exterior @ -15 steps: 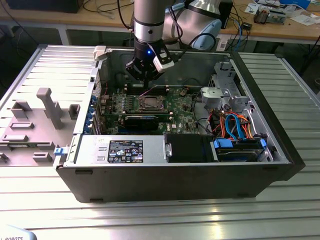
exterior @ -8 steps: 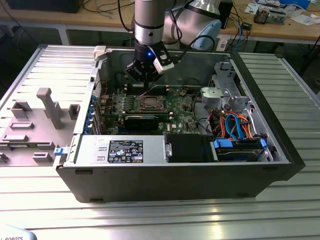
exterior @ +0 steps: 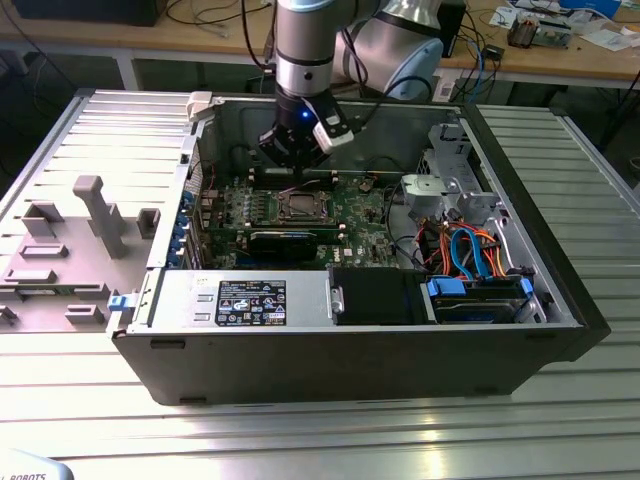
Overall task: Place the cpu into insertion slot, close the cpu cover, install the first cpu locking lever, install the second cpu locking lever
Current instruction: 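Install the first cpu locking lever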
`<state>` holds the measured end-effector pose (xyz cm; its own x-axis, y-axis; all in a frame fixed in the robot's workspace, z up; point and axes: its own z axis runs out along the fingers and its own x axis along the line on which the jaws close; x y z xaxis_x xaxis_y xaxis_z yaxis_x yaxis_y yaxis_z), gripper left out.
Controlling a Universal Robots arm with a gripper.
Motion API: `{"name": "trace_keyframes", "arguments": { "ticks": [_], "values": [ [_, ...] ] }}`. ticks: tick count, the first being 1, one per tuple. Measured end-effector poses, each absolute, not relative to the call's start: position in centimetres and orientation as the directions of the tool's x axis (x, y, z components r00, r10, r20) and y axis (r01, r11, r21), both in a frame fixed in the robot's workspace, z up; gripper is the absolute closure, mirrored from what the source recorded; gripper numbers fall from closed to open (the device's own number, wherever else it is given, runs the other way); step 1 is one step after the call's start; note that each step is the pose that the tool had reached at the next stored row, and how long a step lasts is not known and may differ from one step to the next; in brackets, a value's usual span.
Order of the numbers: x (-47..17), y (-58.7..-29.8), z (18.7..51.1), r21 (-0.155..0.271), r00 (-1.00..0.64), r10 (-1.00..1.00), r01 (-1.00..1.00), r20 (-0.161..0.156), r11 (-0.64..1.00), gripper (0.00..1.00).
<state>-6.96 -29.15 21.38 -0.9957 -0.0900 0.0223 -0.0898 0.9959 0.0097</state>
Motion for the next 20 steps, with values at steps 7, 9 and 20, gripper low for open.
{"name": "trace_keyframes", "arguments": {
  "ticks": [7, 9, 20],
  "values": [
    [-5.9, -29.1, 20.3, 0.009, -0.995, -0.094, -0.093, 0.023, 0.996, 0.89],
    [-5.6, -29.1, 20.1, 0.009, -0.995, -0.094, -0.094, 0.023, 0.996, 0.89],
    [-5.3, -29.0, 21.6, 0.009, -0.995, -0.100, -0.099, 0.022, 0.995, 0.89]
  ]
}}
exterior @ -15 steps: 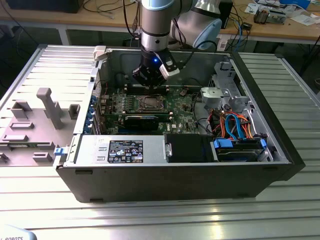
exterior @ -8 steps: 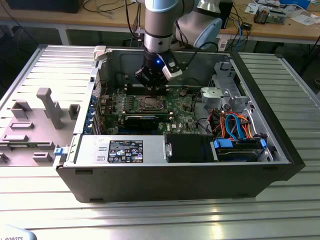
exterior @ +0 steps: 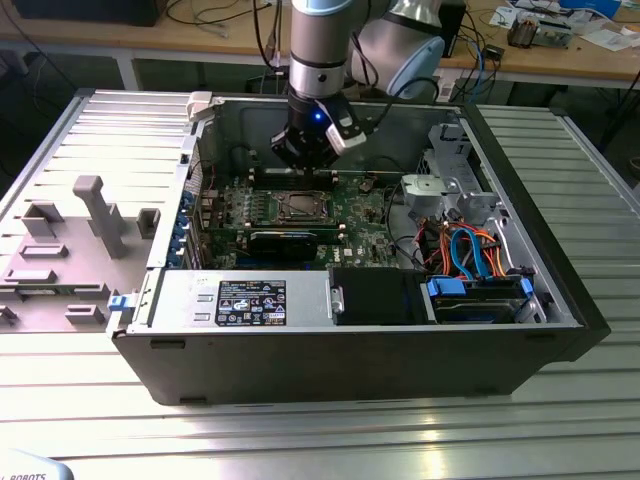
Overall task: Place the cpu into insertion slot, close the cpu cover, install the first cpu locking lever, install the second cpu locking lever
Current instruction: 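Install the first cpu locking lever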
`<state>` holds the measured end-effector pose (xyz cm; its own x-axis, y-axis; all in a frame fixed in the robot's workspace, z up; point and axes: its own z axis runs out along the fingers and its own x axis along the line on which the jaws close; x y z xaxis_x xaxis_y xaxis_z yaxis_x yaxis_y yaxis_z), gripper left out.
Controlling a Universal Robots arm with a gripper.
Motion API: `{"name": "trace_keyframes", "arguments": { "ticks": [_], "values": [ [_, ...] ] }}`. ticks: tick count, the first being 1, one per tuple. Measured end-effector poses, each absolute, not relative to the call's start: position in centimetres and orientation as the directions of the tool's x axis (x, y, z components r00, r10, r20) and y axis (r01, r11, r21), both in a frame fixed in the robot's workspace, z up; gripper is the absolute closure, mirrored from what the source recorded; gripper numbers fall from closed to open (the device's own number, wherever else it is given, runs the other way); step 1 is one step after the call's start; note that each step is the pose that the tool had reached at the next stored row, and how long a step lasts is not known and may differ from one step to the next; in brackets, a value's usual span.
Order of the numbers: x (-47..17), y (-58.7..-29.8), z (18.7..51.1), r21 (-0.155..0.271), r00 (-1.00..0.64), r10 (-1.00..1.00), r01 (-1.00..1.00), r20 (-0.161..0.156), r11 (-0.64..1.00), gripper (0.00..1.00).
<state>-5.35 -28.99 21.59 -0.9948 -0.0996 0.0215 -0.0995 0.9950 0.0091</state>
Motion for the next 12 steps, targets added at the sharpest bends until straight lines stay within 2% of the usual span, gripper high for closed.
{"name": "trace_keyframes", "arguments": {
  "ticks": [6, 11, 12],
  "values": [
    [-5.4, -30.4, 22.1, 0.002, -0.995, -0.100, -0.100, 0.021, 0.995, 0.89],
    [-5.4, -32.5, 22.1, -0.032, -0.995, -0.099, -0.100, 0.025, 0.995, 0.89],
    [-5.4, -32.9, 22.1, -0.055, -0.995, -0.098, -0.100, 0.027, 0.994, 0.89]
  ]
}}
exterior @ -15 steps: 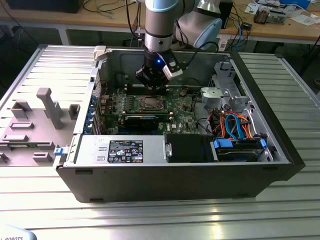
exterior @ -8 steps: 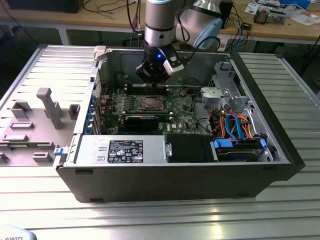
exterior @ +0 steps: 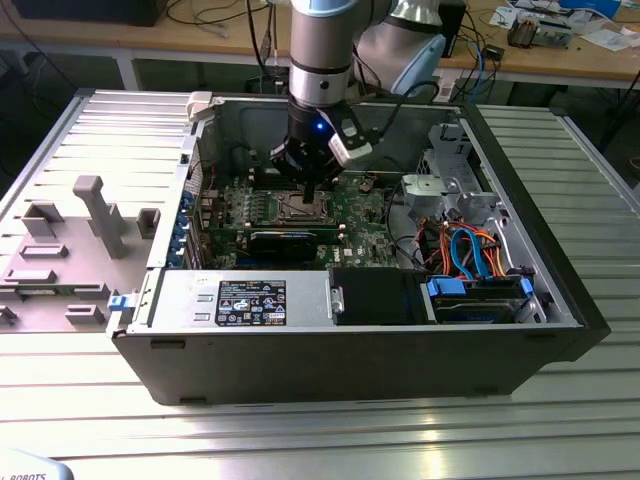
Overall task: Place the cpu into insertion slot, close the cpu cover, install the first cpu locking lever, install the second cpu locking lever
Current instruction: 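Install the first cpu locking lever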
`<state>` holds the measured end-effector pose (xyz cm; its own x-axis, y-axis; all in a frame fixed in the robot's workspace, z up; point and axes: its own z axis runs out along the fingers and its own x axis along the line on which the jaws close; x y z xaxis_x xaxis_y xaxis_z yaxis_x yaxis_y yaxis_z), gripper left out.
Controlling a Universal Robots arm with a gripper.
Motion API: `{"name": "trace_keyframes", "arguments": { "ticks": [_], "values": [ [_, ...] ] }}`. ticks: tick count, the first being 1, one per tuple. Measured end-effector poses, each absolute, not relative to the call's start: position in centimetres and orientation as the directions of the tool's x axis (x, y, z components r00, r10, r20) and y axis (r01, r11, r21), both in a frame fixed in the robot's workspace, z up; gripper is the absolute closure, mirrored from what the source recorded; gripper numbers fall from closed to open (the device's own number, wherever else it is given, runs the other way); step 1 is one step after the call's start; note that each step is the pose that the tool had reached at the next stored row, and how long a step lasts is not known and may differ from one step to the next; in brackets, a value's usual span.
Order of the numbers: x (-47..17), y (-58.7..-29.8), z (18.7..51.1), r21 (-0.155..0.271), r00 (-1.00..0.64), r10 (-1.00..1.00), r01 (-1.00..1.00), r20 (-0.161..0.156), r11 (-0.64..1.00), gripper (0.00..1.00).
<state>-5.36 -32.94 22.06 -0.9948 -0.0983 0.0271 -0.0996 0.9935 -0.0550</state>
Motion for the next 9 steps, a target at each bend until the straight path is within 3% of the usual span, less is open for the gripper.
{"name": "trace_keyframes", "arguments": {
  "ticks": [9],
  "values": [
    [-5.4, -33.1, 25.4, -0.070, -0.995, -0.098, -0.100, 0.028, 0.993, 0.89]
  ]
}}
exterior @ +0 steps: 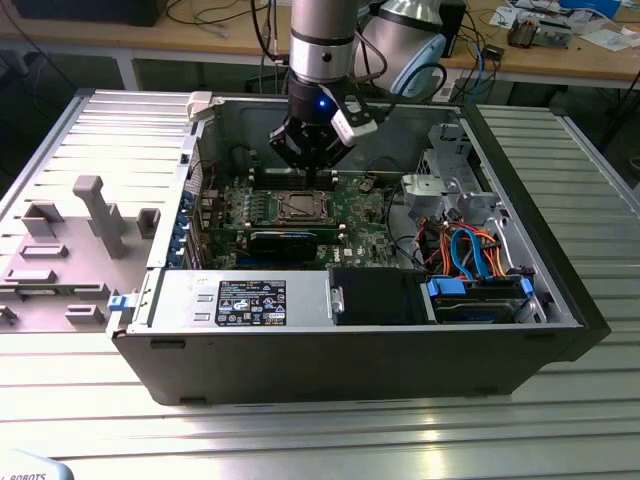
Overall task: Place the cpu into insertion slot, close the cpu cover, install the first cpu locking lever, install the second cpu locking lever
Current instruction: 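Install the first cpu locking lever, then install the second cpu locking lever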
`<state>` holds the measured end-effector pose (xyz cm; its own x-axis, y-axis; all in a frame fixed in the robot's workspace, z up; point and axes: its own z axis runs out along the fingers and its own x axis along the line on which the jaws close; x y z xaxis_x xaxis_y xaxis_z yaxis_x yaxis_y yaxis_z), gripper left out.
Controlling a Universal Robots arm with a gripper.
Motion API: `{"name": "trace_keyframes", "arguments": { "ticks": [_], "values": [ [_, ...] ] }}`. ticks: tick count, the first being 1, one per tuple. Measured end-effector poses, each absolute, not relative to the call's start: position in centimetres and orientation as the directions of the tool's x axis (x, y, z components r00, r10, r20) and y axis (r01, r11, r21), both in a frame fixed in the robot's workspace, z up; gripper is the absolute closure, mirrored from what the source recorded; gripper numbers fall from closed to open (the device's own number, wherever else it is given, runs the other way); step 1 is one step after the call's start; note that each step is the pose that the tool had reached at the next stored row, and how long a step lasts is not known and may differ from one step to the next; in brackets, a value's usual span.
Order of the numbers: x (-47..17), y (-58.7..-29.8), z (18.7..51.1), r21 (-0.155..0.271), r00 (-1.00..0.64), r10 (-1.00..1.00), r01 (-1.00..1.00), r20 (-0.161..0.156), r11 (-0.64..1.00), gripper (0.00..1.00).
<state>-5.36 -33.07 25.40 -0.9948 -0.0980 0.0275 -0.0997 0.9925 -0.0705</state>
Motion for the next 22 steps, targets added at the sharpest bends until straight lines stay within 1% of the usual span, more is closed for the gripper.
{"name": "trace_keyframes", "arguments": {
  "ticks": [8, 10, 15, 21, 22],
  "values": [
    [-5.4, -33.3, 25.4, -0.071, -0.995, -0.098, -0.100, 0.028, 0.992, 0.89],
    [-5.4, -33.8, 25.4, -0.071, -0.995, -0.098, -0.100, 0.028, 0.992, 0.89],
    [-5.4, -36.3, 25.2, -0.067, -0.995, -0.098, -0.100, 0.027, 0.993, 0.89],
    [-5.9, -38.2, 25.0, 0.006, -0.995, -0.100, -0.100, 0.020, 0.995, 0.89],
    [-6.1, -38.4, 24.9, 0.012, -0.995, -0.100, -0.100, 0.020, 0.995, 0.89]
  ]
}}
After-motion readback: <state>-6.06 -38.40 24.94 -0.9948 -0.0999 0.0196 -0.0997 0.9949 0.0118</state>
